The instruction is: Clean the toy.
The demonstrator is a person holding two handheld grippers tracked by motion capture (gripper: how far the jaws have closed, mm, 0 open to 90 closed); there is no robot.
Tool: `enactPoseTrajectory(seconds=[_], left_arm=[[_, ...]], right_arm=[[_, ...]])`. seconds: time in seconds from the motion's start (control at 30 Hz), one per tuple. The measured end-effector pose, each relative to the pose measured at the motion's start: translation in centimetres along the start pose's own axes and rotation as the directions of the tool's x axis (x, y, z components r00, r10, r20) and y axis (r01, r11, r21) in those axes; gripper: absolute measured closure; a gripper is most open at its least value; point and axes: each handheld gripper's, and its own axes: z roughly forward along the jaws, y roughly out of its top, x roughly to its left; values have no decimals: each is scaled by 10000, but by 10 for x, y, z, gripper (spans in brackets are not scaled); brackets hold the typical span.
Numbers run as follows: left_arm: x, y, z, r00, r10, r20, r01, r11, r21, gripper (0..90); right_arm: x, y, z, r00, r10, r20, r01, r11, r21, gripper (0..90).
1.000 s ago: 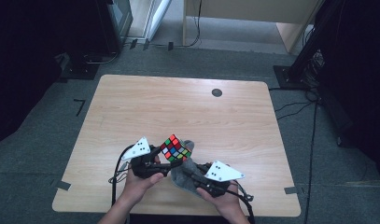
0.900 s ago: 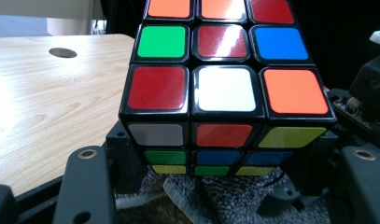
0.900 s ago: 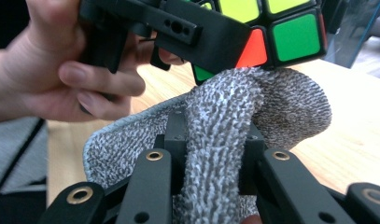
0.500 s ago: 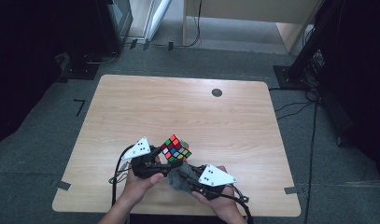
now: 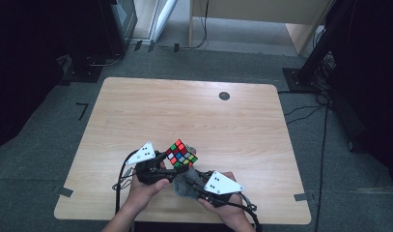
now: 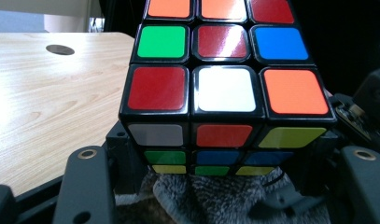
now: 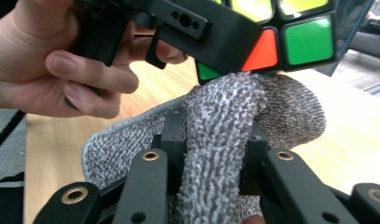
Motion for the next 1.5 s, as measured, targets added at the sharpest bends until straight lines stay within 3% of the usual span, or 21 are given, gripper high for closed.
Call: enactPoseTrajectory(seconds=[0.13,0.23,0.37,0.47,0.6,0.67,0.73,0.8,0.87,0.93,1.07,1.13,1.27,1.33,1.4,1.5], left_arm=[[0,0,1,10000,37,9,-37,10000,49,347],[0,-1,2,10000,-6,27,6,10000,85,347],[1,-1,1,10000,-38,-19,38,10000,67,347],[1,0,0,10000,-55,-33,55,10000,12,347],[0,-1,2,10000,27,-7,-27,9999,128,347],[0,-2,3,10000,6,20,-6,9999,153,347],[0,-2,3,10000,-16,25,16,9999,132,347],[0,-1,2,10000,-59,-4,60,9999,90,347],[1,-1,1,10000,-84,7,84,10000,51,347],[1,0,0,9999,-117,4,117,9999,-9,347],[2,-1,0,10000,-82,4,82,10000,30,347],[1,-1,1,9999,-120,10,120,9999,42,348],[1,-1,0,9999,-110,-16,110,9999,58,347],[2,0,-1,9999,-131,-17,131,9999,5,347],[2,0,-1,9999,-130,-24,130,9999,-12,347],[1,-1,1,10000,-65,21,65,9999,93,347]], right_arm=[[-18,2,-12,9939,827,734,-783,9951,-605,724],[-15,1,-10,9958,632,670,-599,9970,-492,724],[3,-2,2,10000,88,-39,-88,10000,2,723],[1,0,0,10000,-53,66,53,10000,-25,724],[-21,1,-14,9909,991,911,-928,9932,-704,726],[-23,0,-16,9876,1187,1031,-1100,9901,-869,725],[-16,-1,-11,9916,987,836,-931,9934,-676,725],[-7,-3,-5,9970,687,349,-672,9968,-422,724],[2,-3,-1,9997,224,133,-221,9996,-174,722],[0,-1,-2,9997,148,219,-143,9997,-215,723],[-16,2,-14,9930,849,825,-781,9935,-828,726],[-14,2,-14,9944,662,828,-599,9952,-770,725],[4,-2,0,9999,33,130,-31,9999,-148,721],[7,-1,1,9998,-204,48,204,9998,-62,721],[0,1,-3,9998,-6,198,10,9998,-180,722],[-18,1,-13,9932,893,752,-844,9942,-669,725]])
